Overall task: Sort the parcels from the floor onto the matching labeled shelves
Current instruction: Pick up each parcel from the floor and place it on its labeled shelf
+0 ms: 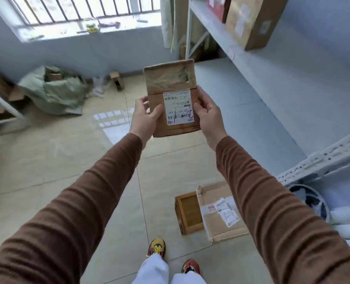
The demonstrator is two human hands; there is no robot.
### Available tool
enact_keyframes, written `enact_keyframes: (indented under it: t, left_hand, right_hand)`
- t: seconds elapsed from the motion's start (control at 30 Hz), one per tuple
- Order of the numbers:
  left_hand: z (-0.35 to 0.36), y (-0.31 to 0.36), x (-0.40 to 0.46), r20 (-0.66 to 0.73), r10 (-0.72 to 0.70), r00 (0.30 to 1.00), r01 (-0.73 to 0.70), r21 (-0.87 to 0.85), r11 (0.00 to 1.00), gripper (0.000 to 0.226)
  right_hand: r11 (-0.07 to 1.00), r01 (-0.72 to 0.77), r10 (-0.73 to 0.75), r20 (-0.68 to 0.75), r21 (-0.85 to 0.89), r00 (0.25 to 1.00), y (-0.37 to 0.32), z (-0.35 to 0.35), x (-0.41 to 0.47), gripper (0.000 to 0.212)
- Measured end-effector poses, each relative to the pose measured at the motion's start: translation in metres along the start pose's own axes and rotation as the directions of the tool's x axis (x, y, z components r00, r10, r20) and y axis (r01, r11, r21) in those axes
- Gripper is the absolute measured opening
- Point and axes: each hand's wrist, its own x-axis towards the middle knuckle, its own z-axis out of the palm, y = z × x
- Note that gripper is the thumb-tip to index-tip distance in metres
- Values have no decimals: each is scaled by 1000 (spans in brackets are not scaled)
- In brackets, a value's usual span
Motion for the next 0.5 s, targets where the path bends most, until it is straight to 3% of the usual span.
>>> enact_keyframes:
  t: [0.3, 0.5]
  left_hand:
    - [-12, 132, -3, -29, 285, 958, -286, -20, 958, 47]
    - [-13, 165, -7, -41, 370, 928, -371, -32, 928, 48]
  right_hand:
    - [953, 294, -300, 82, 77, 950, -131, -5, 23, 59]
    - [932, 351, -358, 96, 87, 929, -162, -6, 31, 59]
